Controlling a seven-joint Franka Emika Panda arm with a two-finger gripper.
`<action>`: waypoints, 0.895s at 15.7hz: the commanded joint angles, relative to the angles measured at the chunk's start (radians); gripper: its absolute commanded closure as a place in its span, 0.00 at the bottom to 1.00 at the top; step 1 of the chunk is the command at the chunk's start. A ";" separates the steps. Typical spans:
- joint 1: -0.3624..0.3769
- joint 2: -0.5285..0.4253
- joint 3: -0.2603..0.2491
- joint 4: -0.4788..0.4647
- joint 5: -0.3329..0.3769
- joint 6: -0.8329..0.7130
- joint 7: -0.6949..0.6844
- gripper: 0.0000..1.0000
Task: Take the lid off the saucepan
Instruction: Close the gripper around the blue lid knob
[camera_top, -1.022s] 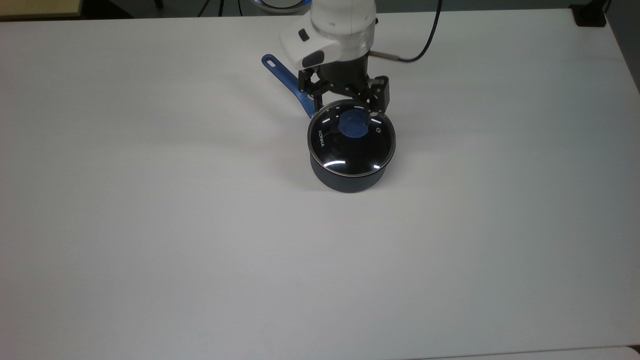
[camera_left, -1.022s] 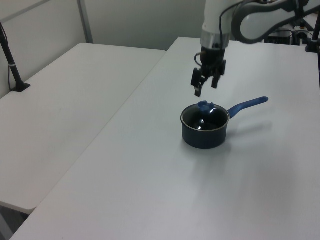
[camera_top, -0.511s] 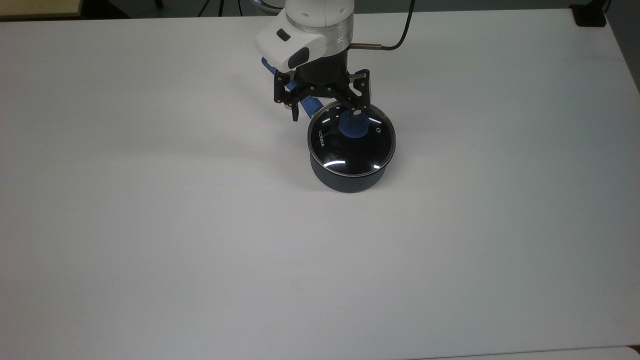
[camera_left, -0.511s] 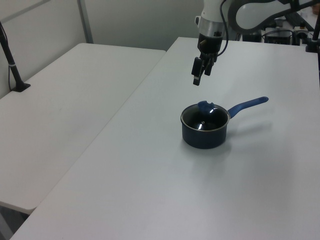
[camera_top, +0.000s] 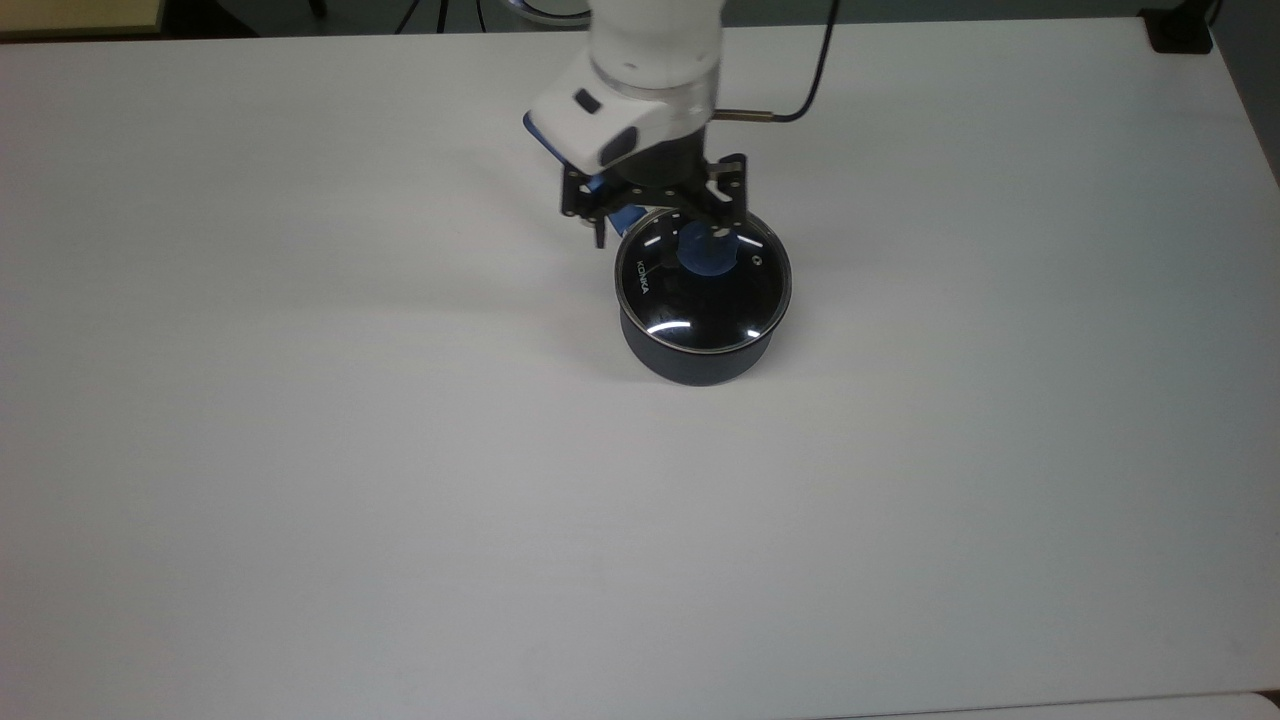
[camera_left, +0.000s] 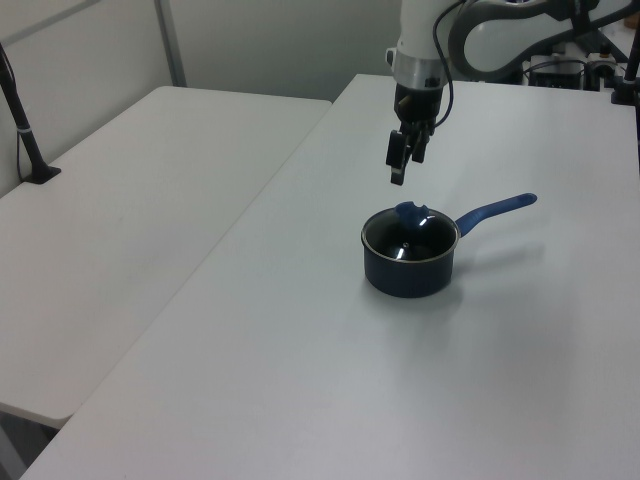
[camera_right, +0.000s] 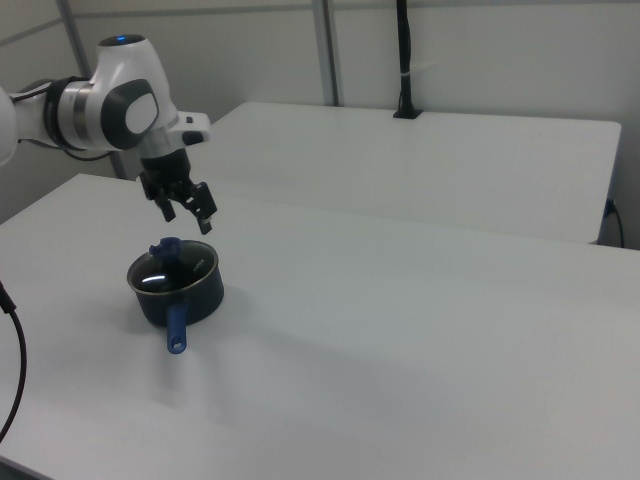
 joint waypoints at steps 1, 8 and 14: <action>0.074 0.028 -0.022 0.011 -0.005 -0.027 0.008 0.00; 0.085 0.069 -0.020 0.001 -0.008 -0.027 0.008 0.00; 0.089 0.072 -0.011 -0.009 -0.010 -0.030 0.028 0.20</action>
